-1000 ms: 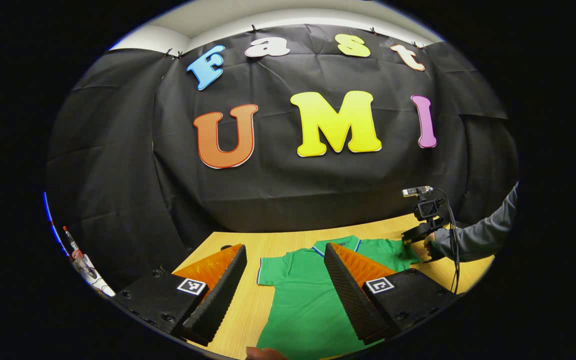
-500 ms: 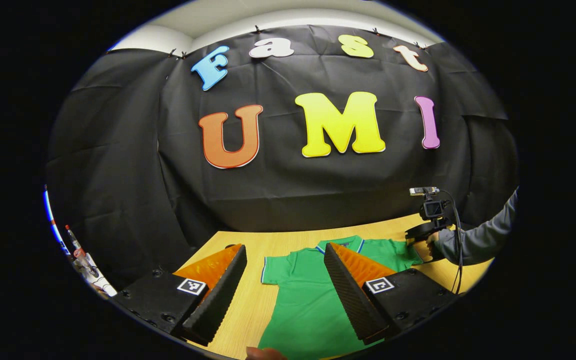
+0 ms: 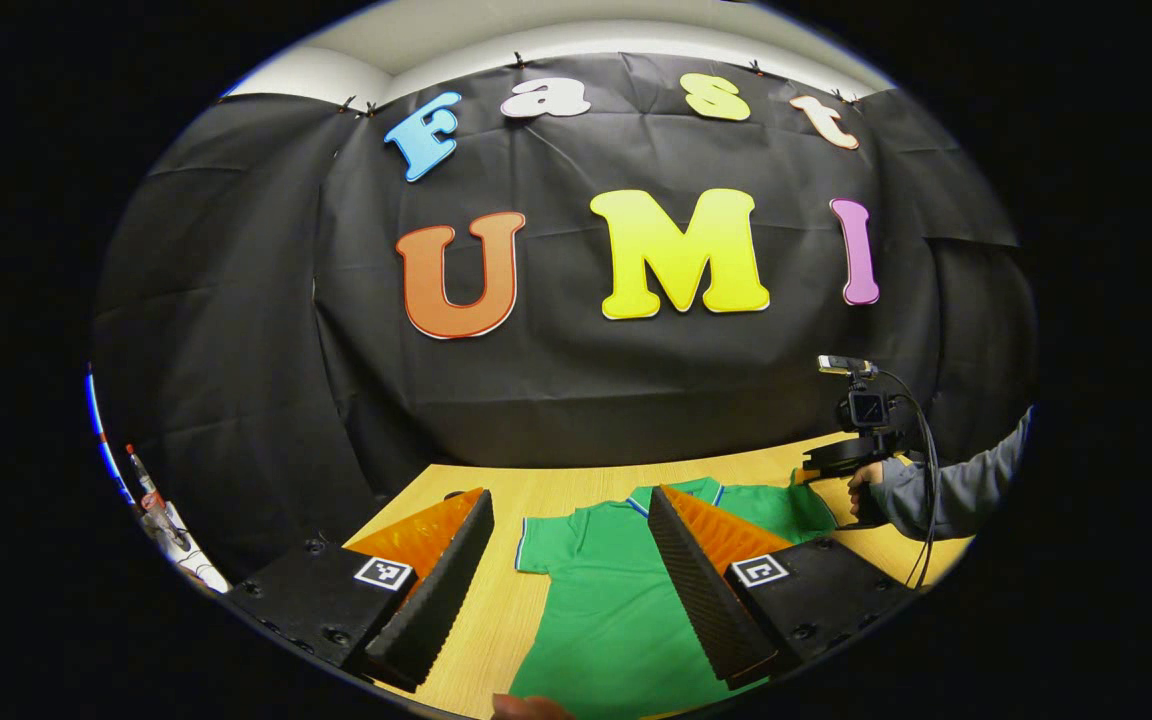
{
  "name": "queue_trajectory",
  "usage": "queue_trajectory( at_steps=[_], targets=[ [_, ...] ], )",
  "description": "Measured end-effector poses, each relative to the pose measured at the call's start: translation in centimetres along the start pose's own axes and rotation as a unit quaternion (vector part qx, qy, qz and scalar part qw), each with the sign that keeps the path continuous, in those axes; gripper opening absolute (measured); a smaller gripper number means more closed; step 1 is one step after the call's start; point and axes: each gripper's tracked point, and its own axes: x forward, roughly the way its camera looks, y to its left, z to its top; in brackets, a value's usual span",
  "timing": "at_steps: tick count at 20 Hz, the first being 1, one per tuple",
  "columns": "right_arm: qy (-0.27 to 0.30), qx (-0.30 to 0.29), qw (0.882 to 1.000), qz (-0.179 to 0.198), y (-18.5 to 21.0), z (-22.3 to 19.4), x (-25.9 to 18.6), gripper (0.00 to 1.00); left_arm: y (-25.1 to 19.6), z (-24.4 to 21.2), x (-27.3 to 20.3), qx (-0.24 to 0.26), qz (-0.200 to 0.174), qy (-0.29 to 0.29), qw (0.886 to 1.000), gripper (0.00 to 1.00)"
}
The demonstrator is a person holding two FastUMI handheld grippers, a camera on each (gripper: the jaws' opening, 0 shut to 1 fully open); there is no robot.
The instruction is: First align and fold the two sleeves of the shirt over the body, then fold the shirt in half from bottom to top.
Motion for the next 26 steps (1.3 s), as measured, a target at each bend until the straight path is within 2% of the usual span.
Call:
queue_trajectory(
  at_steps=[5,9,16,24,25,26],
  targets=[
    [0.006,-0.013,0.999,0.044,4.9,-1.8,-0.8,0.04,0.4,-0.4,0.1,-0.004,0.002,0.004,1.0,1.0],
    [0.025,-0.02,0.998,0.058,7.4,-4.2,-0.3,0.04,1.3,-0.5,-0.3,-0.003,0.011,0.008,1.0,0.99],
    [0.045,-0.029,0.996,0.074,10.1,-6.6,0.1,0.04,2.5,-0.6,-0.2,-0.005,0.024,0.01,1.0,1.0],
    [0.067,-0.038,0.993,0.095,12.4,-8.7,0.4,0.03,2.5,-0.9,0.3,-0.005,0.021,0.013,1.0,1.0],
    [0.087,-0.029,0.989,0.114,13.1,-9.7,0.2,0.04,2.5,-1.1,0.4,-0.005,0.021,0.015,1.0,1.0],
    [0.111,-0.023,0.985,0.133,13.7,-10.9,-0.4,0.19,2.5,-1.4,0.5,-0.006,0.021,0.018,1.0,1.0]
  ],
)
